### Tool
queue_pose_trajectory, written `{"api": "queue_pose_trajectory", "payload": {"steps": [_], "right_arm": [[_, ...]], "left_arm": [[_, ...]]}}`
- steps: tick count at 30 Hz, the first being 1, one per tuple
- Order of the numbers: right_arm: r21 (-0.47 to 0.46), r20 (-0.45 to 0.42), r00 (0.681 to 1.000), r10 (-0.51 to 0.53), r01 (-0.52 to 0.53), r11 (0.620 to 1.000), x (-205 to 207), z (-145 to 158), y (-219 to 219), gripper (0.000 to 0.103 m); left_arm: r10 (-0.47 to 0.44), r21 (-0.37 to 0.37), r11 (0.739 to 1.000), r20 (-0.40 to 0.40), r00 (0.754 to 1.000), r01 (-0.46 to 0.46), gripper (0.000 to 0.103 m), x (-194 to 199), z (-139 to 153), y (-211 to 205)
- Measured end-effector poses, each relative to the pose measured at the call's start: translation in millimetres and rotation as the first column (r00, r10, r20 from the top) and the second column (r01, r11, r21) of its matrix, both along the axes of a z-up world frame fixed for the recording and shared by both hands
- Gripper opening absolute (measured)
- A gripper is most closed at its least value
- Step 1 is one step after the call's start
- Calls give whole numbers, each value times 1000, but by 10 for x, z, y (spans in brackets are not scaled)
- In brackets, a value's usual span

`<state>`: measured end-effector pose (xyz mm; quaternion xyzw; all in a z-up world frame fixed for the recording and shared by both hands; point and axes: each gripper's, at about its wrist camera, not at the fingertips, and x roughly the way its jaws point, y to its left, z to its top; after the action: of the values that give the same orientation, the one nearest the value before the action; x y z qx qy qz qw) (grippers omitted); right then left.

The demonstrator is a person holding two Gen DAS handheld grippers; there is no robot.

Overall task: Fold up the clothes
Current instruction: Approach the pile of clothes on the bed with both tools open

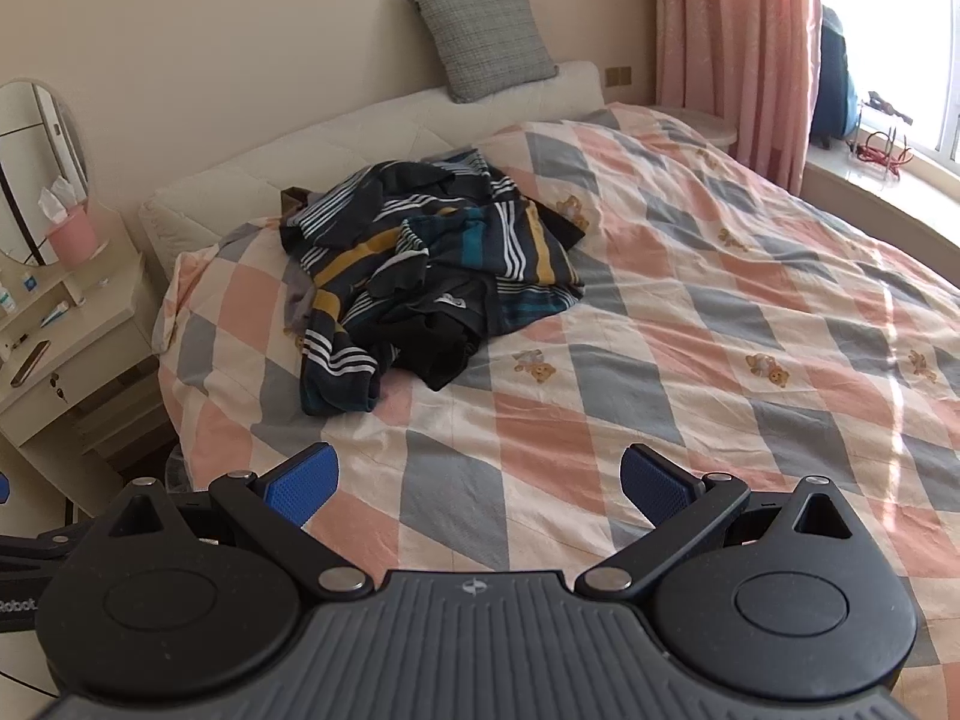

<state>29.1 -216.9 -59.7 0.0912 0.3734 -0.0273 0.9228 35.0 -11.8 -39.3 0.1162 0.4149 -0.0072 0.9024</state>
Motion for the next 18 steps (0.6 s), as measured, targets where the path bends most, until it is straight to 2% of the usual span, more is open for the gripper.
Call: {"api": "queue_pose_trajectory", "payload": {"steps": [4,12,18], "right_arm": [[-2,-15,999,-34,34,999,124,-73,-75,103],[-10,-62,994,-95,94,995,626,-249,-97,103],[-24,-63,990,-128,126,992,1110,-395,-59,103]], "left_arm": [[-27,-21,999,-41,999,26,102,325,-71,-10],[-75,-44,997,-104,992,71,102,1021,-277,-6],[-164,-14,986,-129,978,163,102,1618,-436,7]]}}
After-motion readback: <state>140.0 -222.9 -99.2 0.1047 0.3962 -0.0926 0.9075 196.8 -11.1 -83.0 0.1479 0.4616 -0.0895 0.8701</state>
